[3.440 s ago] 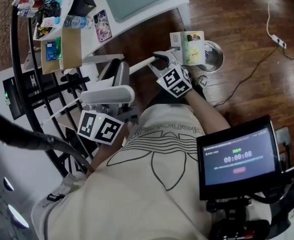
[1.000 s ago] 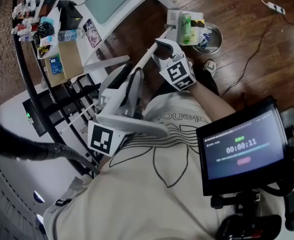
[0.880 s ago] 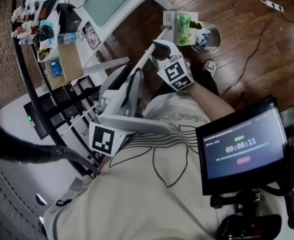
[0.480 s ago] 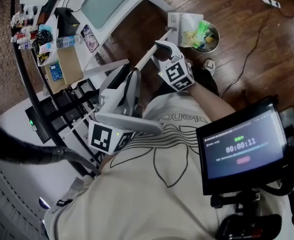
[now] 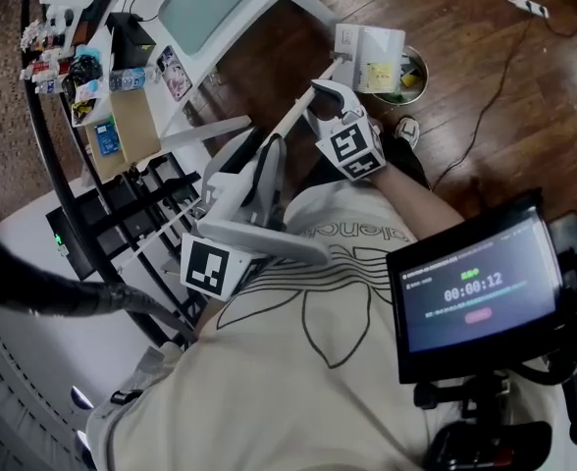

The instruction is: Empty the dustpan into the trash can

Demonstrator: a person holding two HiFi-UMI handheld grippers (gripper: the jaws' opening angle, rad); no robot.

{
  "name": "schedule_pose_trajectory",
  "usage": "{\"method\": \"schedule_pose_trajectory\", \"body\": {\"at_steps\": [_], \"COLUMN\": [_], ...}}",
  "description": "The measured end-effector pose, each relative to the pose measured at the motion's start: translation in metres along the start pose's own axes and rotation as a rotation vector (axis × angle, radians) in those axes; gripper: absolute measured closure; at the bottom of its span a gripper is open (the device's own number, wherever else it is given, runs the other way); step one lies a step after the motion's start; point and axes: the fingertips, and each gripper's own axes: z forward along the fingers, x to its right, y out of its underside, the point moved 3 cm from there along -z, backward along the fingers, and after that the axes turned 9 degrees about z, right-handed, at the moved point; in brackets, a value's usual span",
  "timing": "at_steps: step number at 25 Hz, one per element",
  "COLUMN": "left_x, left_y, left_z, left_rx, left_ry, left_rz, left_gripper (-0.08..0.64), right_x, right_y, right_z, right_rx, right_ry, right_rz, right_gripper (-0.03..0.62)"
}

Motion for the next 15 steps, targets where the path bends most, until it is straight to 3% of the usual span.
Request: {"method": "schedule_pose_trajectory", "body": {"at_steps": [5,7,12,15], "left_x": [0.034,0.036,0.018,0.022], "left_y": [-0.014,-0.008,-0.004,-0.018], "left_z": [0.004,0.005,0.005,0.007], "left_rx": [0.033,0.012,0.005,0.061], "left_ry": [0.137,0.150,0.077,0.096], "left_rz": [0.201,0.202,0.107,0.155], "left_gripper": [0.478,0.474,0.480,0.482], "right_x": [0.008,0.011,0.007,0.010], "right_y": [-0.019,-0.017,-0.005,-0.021], "right_z": [-0.011,-0.010,-0.007,-0.007], "right_rx": [0.092,0.088,0.041,0.089], "right_ry": [0.070,0.076,0.062,0.074], "right_rz": [-0.017,-0.004,-0.006,-0.019], "right_gripper": [0.451,0.449,0.451,0.451]}}
